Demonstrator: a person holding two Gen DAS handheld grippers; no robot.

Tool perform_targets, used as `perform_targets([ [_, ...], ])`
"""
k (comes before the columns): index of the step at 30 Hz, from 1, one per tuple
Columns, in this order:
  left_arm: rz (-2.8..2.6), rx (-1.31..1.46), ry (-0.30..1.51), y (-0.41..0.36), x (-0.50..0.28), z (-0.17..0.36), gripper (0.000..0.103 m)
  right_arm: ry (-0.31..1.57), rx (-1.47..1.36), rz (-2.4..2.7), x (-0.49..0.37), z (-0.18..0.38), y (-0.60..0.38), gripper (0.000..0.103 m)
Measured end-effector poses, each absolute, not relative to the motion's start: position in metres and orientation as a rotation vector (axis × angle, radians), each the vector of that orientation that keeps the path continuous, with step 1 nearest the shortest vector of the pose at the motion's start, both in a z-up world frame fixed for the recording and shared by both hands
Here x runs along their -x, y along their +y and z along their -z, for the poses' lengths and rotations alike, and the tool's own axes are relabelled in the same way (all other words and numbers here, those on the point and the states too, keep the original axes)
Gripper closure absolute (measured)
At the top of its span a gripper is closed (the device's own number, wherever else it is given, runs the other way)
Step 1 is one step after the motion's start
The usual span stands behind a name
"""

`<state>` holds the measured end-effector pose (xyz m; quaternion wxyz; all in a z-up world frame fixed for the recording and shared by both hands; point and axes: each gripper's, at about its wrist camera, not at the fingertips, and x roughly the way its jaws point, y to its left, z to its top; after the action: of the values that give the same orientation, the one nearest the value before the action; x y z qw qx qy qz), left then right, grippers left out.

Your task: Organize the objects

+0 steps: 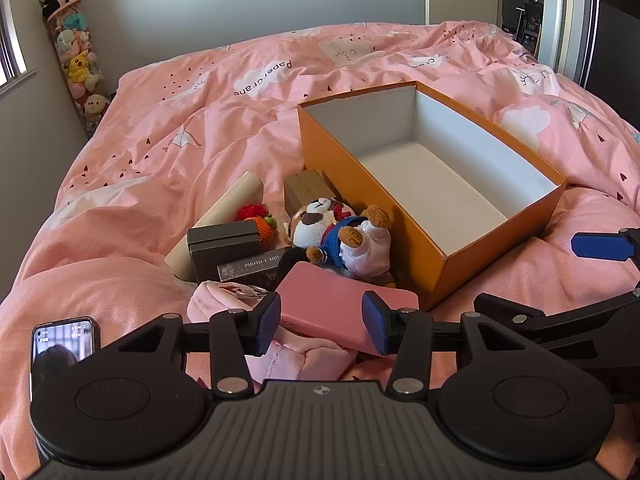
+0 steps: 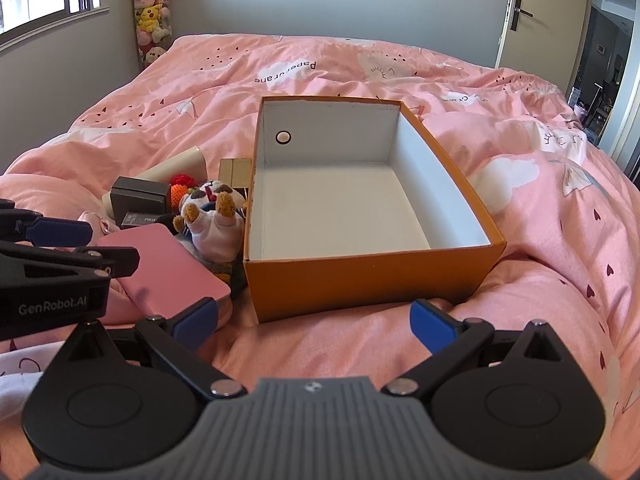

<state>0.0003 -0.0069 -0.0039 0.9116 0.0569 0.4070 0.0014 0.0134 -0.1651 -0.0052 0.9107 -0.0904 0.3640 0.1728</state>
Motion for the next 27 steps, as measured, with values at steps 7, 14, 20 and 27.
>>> perform_targets([
  [7,-0.001,-0.114,0.837,-0.007,0.001,0.003,0.048,0.752,0.183,-0.359,-0.015,0.005,-0.165,0.001],
  [14,-0.003,-0.112,0.832,-0.006,0.001,0.002,0.048,0.752,0.182,-0.362,-0.015,0.005,-0.166,0.001],
  [20,0.014,-0.1,0.822,-0.003,0.002,-0.001,0.054,0.754,0.174,-0.384,-0.014,0.003,-0.165,0.003],
  [27,0.064,-0.091,0.835,0.007,0.003,-0.004,0.063,0.775,0.189,-0.407,-0.018,0.005,-0.161,0.019],
])
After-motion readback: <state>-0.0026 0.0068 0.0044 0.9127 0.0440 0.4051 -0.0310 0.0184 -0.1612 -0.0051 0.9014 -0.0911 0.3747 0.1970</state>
